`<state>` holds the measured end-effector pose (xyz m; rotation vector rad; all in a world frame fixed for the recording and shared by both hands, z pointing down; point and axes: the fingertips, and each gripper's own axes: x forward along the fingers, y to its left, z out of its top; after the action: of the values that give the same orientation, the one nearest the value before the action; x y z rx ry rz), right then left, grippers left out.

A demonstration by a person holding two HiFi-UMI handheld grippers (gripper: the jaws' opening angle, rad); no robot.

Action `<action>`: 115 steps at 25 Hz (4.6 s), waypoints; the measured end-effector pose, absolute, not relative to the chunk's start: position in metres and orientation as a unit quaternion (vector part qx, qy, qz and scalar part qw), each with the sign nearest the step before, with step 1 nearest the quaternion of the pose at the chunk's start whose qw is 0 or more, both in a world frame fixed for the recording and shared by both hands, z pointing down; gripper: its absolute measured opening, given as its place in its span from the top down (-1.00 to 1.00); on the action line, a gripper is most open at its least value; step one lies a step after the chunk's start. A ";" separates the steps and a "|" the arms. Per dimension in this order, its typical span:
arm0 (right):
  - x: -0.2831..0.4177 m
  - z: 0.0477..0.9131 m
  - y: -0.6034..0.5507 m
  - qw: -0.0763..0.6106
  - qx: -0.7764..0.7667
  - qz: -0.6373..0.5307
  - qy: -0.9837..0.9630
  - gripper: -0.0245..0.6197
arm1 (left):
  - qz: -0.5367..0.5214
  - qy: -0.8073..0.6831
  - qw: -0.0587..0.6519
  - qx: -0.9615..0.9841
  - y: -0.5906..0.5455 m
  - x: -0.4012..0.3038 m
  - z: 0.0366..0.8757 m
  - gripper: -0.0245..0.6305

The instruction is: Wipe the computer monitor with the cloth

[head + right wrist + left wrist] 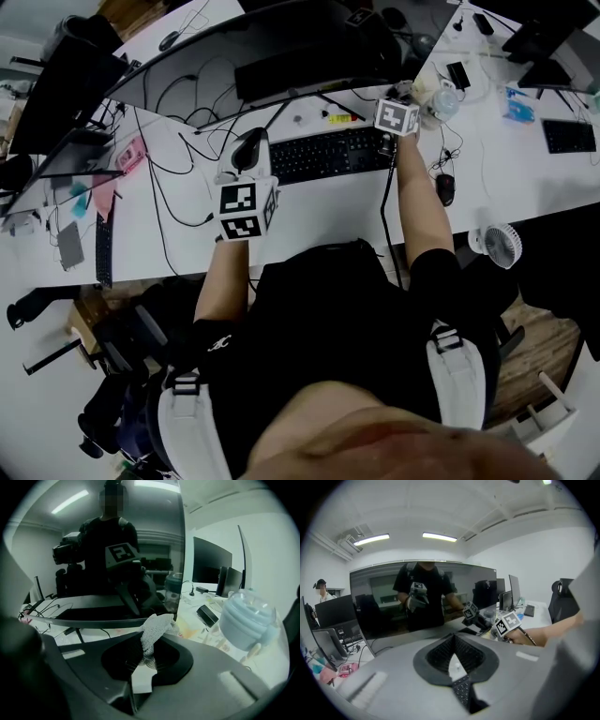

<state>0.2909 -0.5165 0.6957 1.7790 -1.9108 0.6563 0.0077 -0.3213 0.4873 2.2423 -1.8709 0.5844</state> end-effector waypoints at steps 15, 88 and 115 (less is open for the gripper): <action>0.206 0.685 -0.494 0.217 0.590 0.263 -0.732 0.81 | 0.179 -0.651 0.088 0.733 -0.295 -0.045 0.481 0.76; -0.273 0.495 -0.355 0.146 0.429 0.035 -0.891 0.81 | 0.053 -0.694 0.085 0.713 -0.205 -0.365 0.454 0.76; 0.013 0.359 -0.293 -0.057 0.606 -0.040 -0.792 0.81 | 0.038 -0.566 0.083 0.820 -0.279 -0.181 0.430 0.76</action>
<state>0.0126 -0.2930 0.3592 1.9759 -2.5835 -0.1292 -0.1807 -0.2794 0.4304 2.4479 -1.6892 0.1124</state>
